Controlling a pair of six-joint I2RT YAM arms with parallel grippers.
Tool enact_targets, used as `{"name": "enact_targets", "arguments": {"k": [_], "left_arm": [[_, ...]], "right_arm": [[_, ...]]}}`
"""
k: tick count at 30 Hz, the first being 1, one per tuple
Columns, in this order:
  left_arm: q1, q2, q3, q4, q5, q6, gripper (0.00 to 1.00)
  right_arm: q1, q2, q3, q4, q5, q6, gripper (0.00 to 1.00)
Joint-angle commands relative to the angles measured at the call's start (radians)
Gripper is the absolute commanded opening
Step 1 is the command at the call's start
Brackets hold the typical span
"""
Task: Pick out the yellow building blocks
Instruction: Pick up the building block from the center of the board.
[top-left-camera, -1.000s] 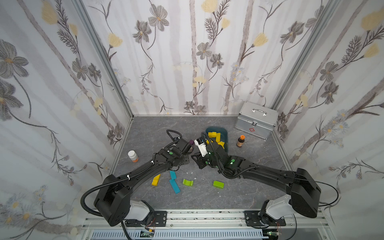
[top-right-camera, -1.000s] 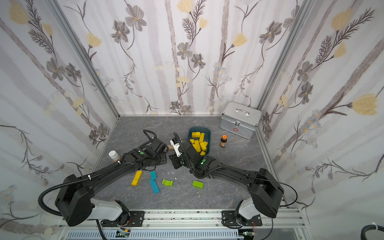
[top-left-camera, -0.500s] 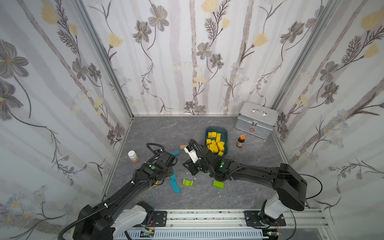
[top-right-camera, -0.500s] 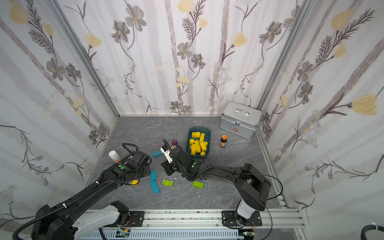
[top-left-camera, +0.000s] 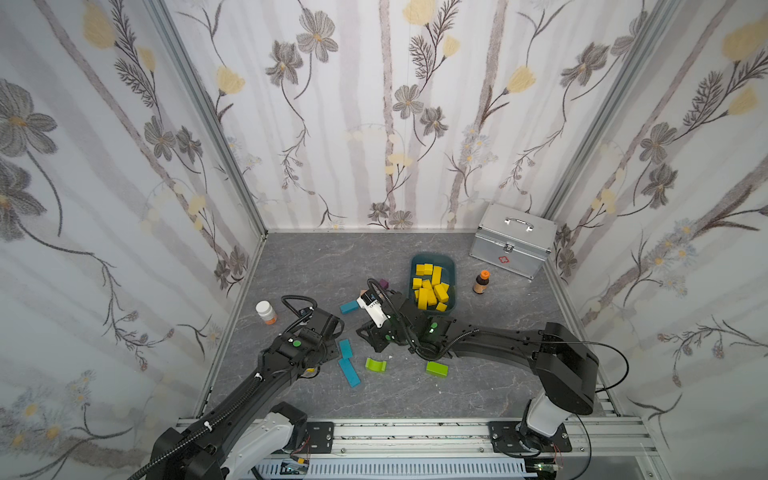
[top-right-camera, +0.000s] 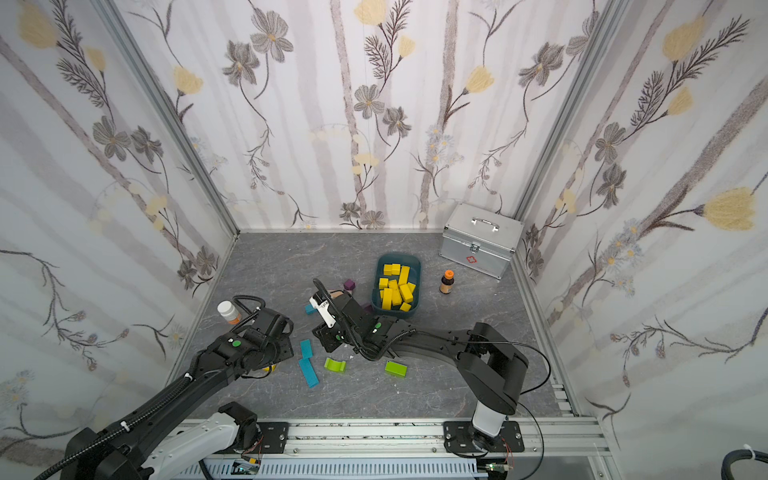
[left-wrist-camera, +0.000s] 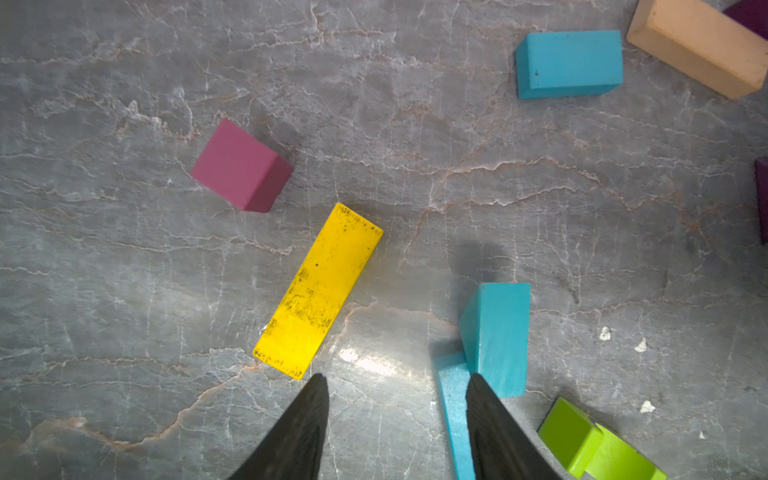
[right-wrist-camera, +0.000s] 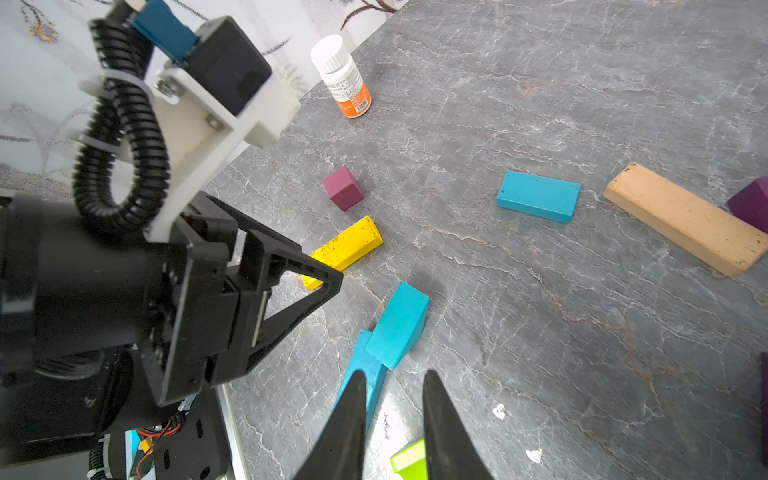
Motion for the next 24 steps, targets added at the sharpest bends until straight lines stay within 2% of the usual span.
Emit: {"name": "enact_targets", "arguments": {"k": [1, 20, 24], "left_arm": [[0.012, -0.011, -0.014, -0.015, 0.019, -0.007, 0.55], [0.028, -0.046, -0.069, -0.002, 0.024, -0.032, 0.54], [0.069, -0.039, -0.075, 0.050, 0.015, -0.006, 0.53]], "right_arm": [[0.008, 0.016, 0.028, 0.005, -0.013, -0.024, 0.26], [0.045, 0.063, 0.094, -0.034, -0.009, -0.040, 0.26], [0.050, 0.065, 0.091, -0.028, -0.009, -0.041, 0.26]]}}
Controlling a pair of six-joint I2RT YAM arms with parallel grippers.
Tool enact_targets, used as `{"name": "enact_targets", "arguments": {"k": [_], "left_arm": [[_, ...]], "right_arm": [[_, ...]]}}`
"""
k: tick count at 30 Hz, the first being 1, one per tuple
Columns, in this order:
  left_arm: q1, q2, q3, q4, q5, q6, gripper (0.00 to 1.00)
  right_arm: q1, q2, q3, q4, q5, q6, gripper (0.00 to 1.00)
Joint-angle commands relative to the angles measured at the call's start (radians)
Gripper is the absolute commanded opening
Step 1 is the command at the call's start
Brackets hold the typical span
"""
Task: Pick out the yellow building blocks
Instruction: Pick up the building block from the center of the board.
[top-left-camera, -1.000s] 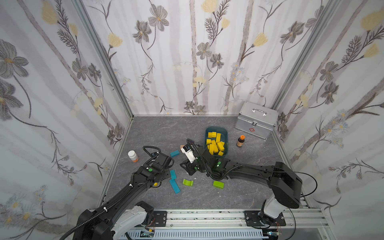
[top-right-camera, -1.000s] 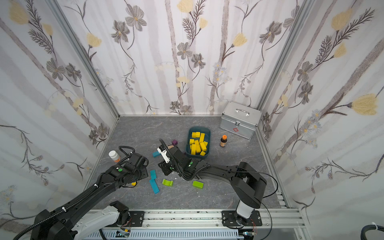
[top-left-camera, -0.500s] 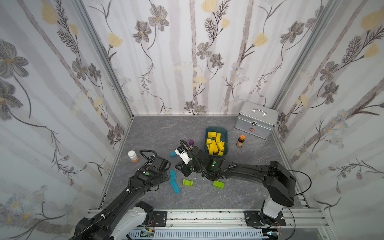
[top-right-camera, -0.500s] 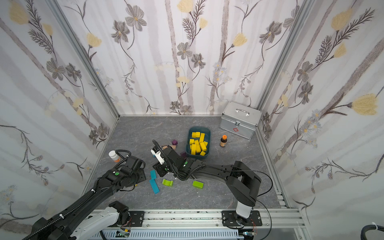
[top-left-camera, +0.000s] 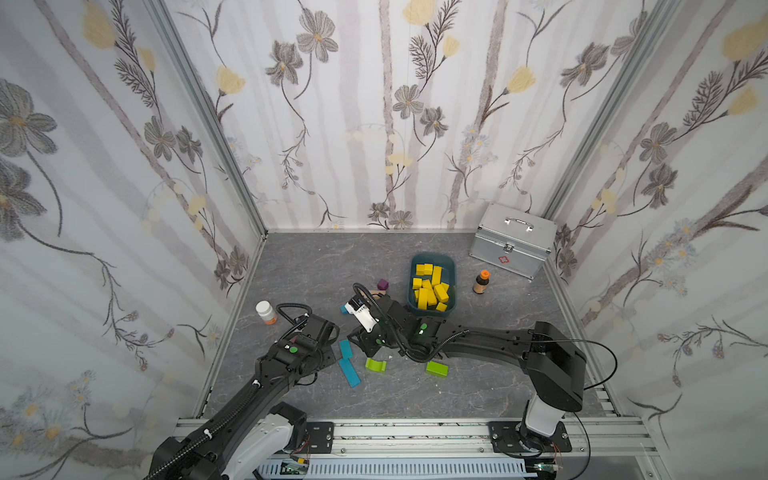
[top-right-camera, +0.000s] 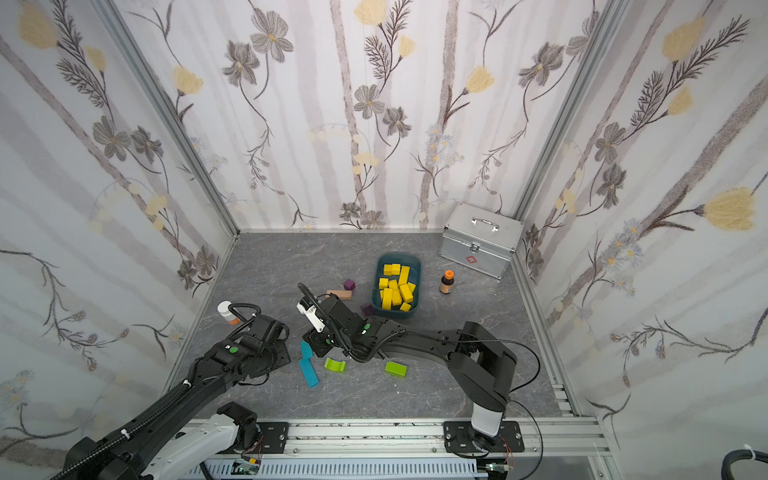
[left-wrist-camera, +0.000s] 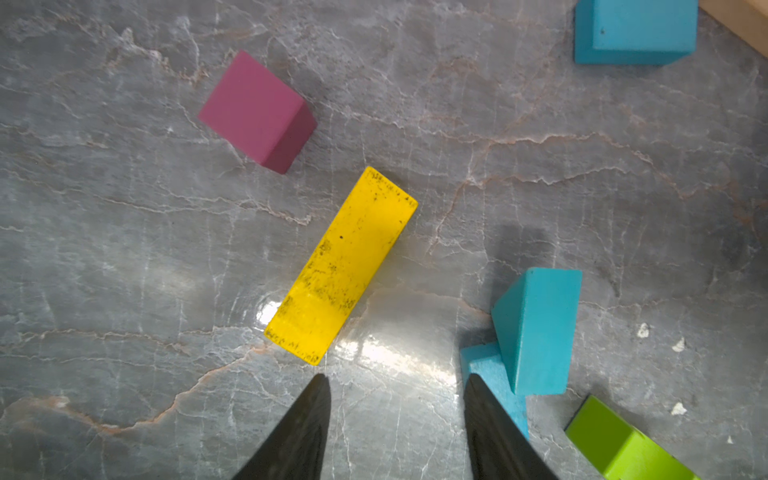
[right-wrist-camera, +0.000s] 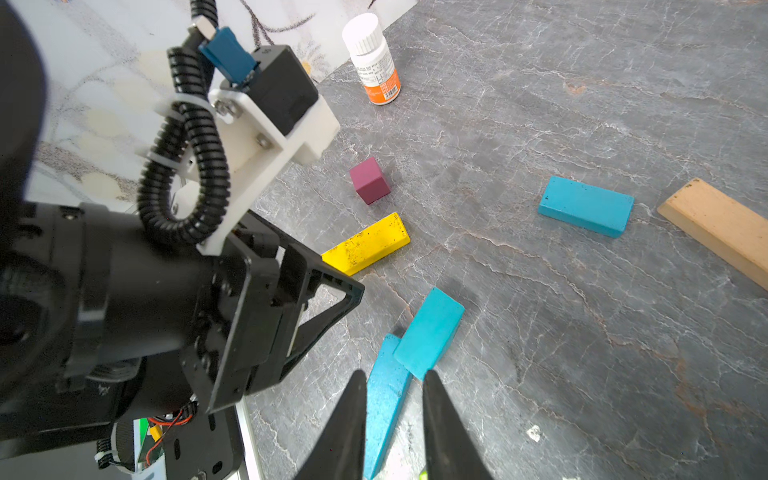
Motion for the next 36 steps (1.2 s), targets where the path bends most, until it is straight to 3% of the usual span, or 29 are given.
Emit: {"name": "enact_targets", "arguments": {"k": [1, 6, 13, 24, 32, 36], "left_arm": [[0.047, 0.011, -0.004, 0.066, -0.010, 0.032, 0.53], [0.168, 0.085, 0.009, 0.148, 0.057, 0.119, 0.54], [0.273, 0.227, 0.033, 0.209, 0.165, 0.166, 0.65], [0.282, 0.277, 0.011, 0.222, 0.184, 0.165, 0.63], [0.281, 0.291, 0.016, 0.218, 0.211, 0.164, 0.56], [0.262, 0.301, 0.034, 0.181, 0.188, 0.156, 0.63]], "right_arm": [[0.005, 0.005, 0.006, 0.026, -0.006, -0.011, 0.26], [0.008, -0.002, 0.005, 0.026, -0.001, -0.011, 0.26], [0.017, -0.019, -0.006, 0.029, 0.014, -0.012, 0.27], [0.022, -0.046, -0.042, 0.055, 0.033, -0.002, 0.27], [0.028, -0.064, -0.064, 0.069, 0.046, -0.001, 0.27], [0.029, -0.070, -0.070, 0.076, 0.050, -0.004, 0.27]]}}
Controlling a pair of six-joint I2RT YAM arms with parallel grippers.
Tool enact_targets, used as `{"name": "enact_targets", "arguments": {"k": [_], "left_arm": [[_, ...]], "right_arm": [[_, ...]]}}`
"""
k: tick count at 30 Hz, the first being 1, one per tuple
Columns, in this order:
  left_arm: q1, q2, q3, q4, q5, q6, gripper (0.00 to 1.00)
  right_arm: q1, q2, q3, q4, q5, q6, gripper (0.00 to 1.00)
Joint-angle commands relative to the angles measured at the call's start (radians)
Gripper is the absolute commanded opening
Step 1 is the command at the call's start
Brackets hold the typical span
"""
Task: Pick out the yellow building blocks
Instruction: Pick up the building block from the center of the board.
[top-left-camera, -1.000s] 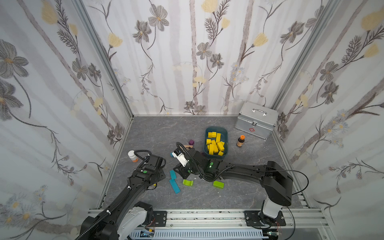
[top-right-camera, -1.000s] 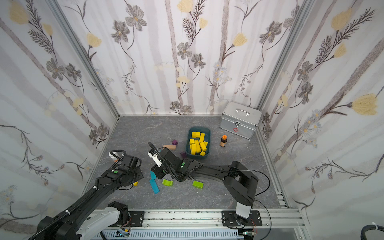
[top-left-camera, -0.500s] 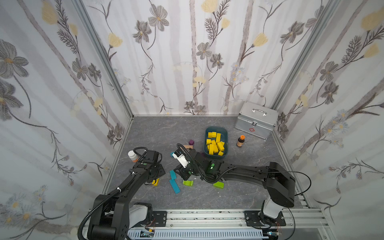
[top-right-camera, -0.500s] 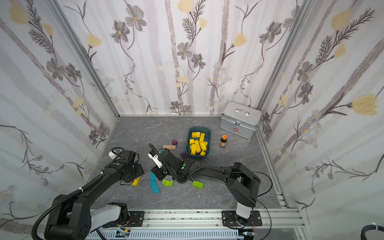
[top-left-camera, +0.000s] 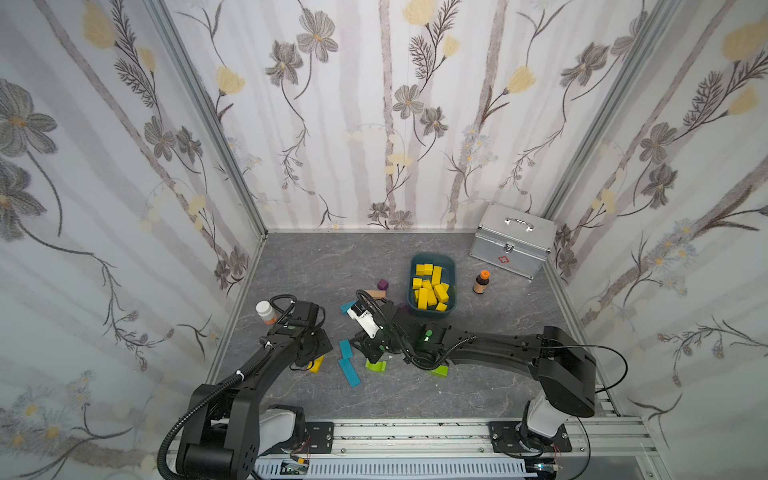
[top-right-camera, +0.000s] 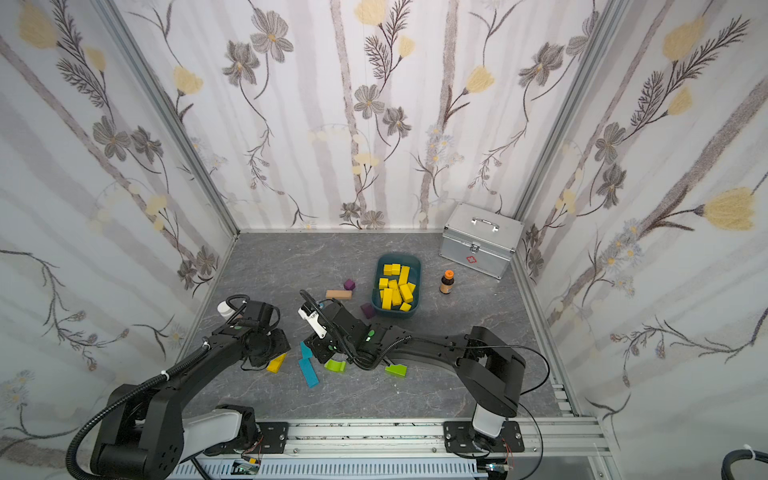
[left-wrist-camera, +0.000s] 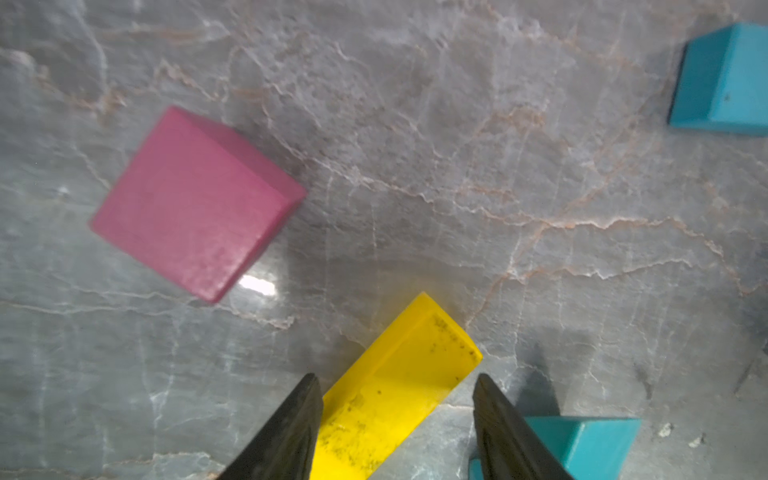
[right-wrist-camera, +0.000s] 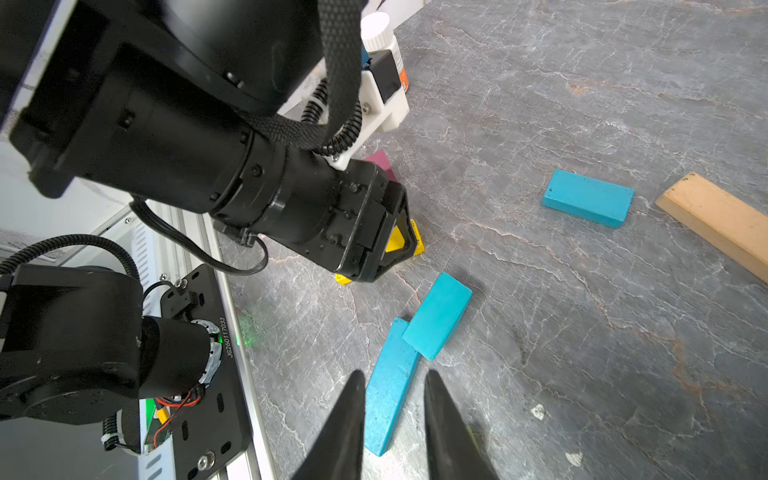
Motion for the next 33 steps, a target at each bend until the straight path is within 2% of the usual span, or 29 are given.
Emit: {"name": "enact_targets", "arguments": {"k": [1, 6, 18, 25, 29, 33], "left_arm": [[-0.016, 0.009, 0.018, -0.043, -0.027, -0.008, 0.63], [-0.034, 0.044, 0.039, -0.073, -0.022, -0.018, 0.62], [-0.046, 0.044, 0.043, -0.086, -0.042, -0.013, 0.47], [-0.046, 0.044, 0.042, -0.082, -0.045, -0.010, 0.43], [-0.046, 0.071, 0.045, -0.081, -0.042, -0.007, 0.46], [-0.048, 0.087, 0.046, -0.072, -0.030, -0.002, 0.43]], "right_arm": [[0.002, -0.015, -0.008, 0.060, 0.020, 0.001, 0.27], [0.002, -0.010, -0.021, 0.084, 0.012, 0.007, 0.27], [0.002, -0.034, -0.052, 0.099, 0.036, 0.003, 0.27], [0.002, -0.042, -0.067, 0.101, 0.051, 0.003, 0.27], [0.002, -0.041, -0.065, 0.100, 0.055, 0.005, 0.28], [0.002, -0.041, -0.068, 0.103, 0.059, 0.008, 0.28]]}}
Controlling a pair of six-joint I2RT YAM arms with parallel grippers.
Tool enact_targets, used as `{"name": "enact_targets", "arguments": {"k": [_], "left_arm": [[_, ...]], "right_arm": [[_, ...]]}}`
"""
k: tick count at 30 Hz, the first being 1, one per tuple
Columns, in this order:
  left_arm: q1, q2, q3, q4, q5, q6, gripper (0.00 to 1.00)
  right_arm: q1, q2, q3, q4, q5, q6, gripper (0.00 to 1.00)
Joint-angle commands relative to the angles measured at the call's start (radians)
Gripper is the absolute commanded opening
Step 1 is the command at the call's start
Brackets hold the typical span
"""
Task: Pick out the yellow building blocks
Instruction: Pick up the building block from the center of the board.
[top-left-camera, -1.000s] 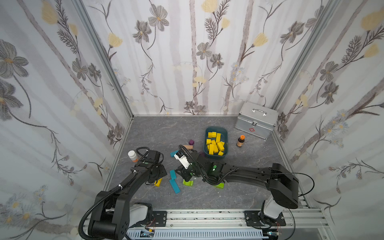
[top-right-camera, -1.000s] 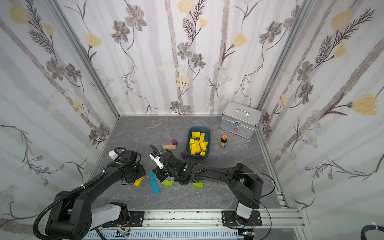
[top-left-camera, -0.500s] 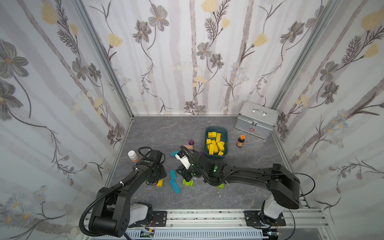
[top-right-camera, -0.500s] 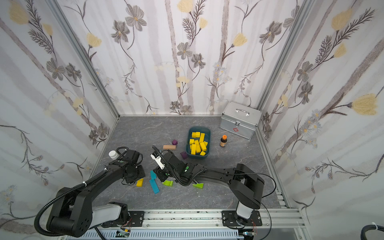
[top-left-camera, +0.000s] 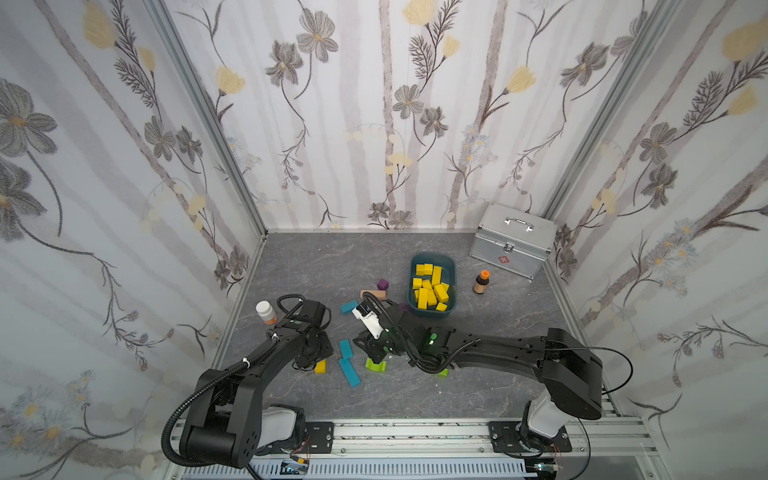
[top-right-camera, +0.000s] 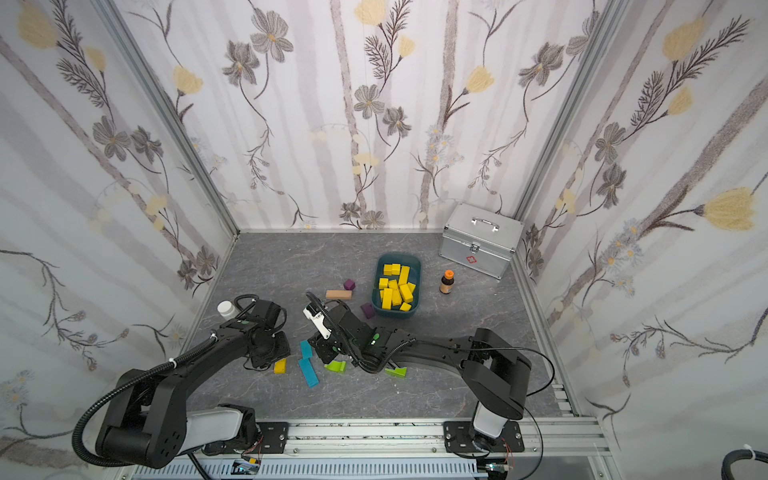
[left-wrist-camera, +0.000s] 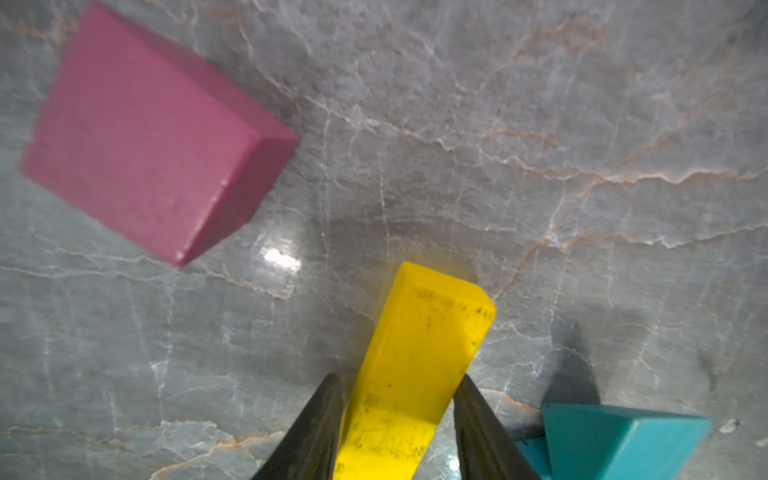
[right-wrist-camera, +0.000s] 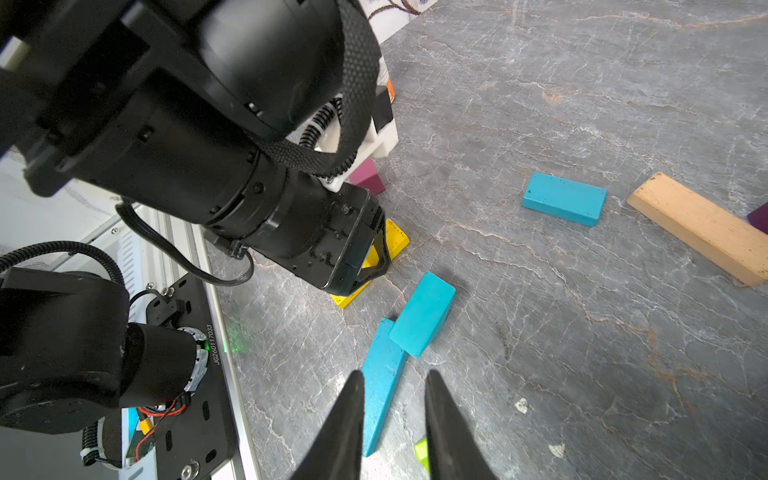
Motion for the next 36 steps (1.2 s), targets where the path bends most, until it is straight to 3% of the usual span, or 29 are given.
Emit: {"name": "enact_targets", "arguments": {"k": [1, 8, 20, 27, 36], "left_arm": [[0.000, 0.012, 0.008, 0.006, -0.001, 0.006, 0.42], [-0.005, 0.010, 0.005, 0.012, 0.003, 0.011, 0.28], [-0.007, -0.068, 0.033, -0.027, -0.003, 0.004, 0.21], [-0.035, -0.073, 0.180, -0.106, -0.024, -0.011, 0.21], [-0.144, 0.072, 0.422, -0.141, -0.055, -0.041, 0.21]], "right_arm": [[0.001, -0.007, -0.001, 0.038, 0.015, 0.004, 0.28], [0.002, -0.010, -0.004, 0.041, 0.018, 0.006, 0.28], [0.002, -0.034, -0.011, 0.032, 0.043, 0.015, 0.28], [-0.003, -0.070, 0.017, -0.055, 0.108, 0.039, 0.27], [-0.086, -0.145, -0.042, -0.114, 0.168, 0.100, 0.27]]}}
